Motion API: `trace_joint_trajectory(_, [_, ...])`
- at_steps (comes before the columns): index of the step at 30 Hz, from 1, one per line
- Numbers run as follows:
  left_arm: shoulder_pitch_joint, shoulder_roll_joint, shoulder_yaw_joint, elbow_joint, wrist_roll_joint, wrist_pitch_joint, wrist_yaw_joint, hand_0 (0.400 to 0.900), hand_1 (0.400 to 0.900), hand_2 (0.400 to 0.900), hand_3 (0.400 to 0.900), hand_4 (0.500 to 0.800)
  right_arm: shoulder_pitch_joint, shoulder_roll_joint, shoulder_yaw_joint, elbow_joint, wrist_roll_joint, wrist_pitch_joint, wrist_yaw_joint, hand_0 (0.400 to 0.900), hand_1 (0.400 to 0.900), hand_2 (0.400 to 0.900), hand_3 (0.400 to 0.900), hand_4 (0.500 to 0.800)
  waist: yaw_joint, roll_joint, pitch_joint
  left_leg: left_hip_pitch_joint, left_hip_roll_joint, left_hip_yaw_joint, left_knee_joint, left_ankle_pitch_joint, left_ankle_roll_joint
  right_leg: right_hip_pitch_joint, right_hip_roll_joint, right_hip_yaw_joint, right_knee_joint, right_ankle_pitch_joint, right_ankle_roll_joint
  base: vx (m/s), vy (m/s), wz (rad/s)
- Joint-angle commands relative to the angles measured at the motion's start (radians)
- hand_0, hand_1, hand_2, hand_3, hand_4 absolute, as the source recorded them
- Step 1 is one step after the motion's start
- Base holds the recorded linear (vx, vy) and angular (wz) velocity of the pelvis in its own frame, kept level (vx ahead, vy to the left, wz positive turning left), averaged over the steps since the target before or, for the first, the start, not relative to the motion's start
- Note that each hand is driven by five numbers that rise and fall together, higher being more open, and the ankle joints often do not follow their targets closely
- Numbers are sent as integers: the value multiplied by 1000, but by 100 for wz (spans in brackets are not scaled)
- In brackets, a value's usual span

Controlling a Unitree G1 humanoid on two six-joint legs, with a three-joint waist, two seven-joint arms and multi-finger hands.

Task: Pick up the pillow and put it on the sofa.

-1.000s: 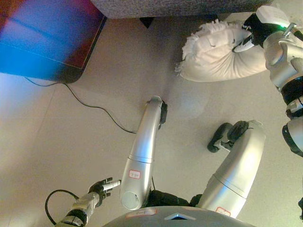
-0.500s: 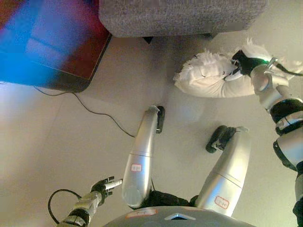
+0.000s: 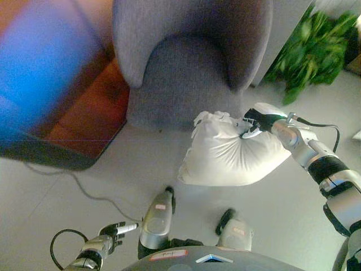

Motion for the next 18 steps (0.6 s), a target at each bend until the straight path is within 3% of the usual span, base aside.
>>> trace_joint_trajectory(1, [68, 78, -10, 81, 77, 21, 38, 900, 900, 900, 900, 800, -136, -88, -123, -115, 22, -43, 1, 400, 400, 400, 400, 500, 12, -41, -107, 126, 33, -14, -104, 26, -21, 107, -38, 21, -198, 213, 5, 77, -50, -6])
trace_joint_trajectory(5, [71, 80, 13, 111, 94, 12, 44, 900, 900, 900, 900, 800, -191, -115, -127, -169, 44, -37, 41, 400, 400, 400, 400, 500, 11, -58, -140, 181, 38, -9, -186, 59, -27, 150, -19, 9, -251, 236, 14, 79, -32, -3])
trace_joint_trajectory(11, [78, 73, 33, 151, 125, 11, 52, 900, 900, 900, 900, 800, -366, -179, -73, -106, 139, -60, 84, 400, 400, 400, 400, 500, 35, -87, -156, 210, 37, -26, -206, 60, -29, 196, -12, -7, -298, 240, 20, 52, 20, 8])
trace_joint_trajectory(18, [72, 69, 41, 168, 117, 8, 60, 900, 900, 900, 900, 800, -512, -181, 14, -8, 207, -83, 135, 400, 400, 400, 400, 500, 64, -109, -157, 204, 2, -61, -166, 20, -8, 216, -55, 7, -298, 286, 29, 56, 103, 0])
